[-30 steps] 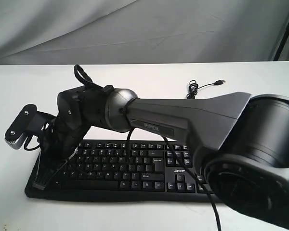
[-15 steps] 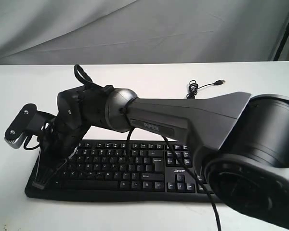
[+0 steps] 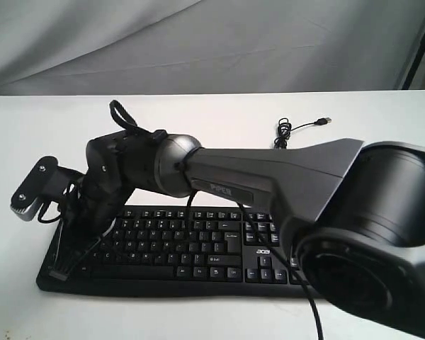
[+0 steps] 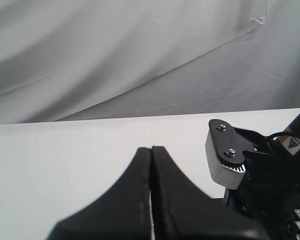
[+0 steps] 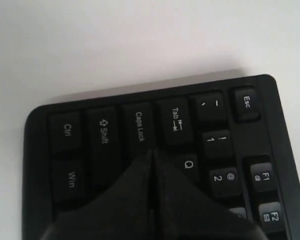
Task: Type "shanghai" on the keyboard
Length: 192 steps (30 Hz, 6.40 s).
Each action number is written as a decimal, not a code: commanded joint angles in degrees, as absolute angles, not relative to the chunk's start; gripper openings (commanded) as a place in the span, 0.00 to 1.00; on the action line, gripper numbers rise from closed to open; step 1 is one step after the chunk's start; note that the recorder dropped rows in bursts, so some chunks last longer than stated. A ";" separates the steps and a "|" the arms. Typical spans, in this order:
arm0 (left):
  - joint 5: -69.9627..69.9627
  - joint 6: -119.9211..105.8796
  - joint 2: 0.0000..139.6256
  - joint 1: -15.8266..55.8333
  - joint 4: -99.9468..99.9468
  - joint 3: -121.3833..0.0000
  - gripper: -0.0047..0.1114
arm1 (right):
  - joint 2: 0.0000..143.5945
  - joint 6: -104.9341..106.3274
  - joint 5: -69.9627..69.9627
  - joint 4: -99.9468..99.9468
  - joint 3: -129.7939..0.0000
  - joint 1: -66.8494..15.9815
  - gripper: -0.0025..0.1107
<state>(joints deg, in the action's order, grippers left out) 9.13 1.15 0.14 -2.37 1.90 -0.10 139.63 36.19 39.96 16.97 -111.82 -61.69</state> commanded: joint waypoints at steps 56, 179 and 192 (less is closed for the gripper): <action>8.82 1.31 0.00 -2.00 1.79 0.00 0.04 | 120.11 33.09 20.46 16.64 -75.08 -53.20 0.02; 8.82 1.31 0.00 -2.00 1.79 0.00 0.04 | 0.00 1.46 19.76 4.01 0.00 3.43 0.02; 8.82 1.31 0.00 -2.00 1.79 0.00 0.04 | 0.00 1.46 19.65 3.99 0.00 3.43 0.02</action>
<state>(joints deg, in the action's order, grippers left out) 9.13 1.15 0.14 -2.37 1.90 -0.10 0.34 1.57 19.62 4.35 -0.16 2.93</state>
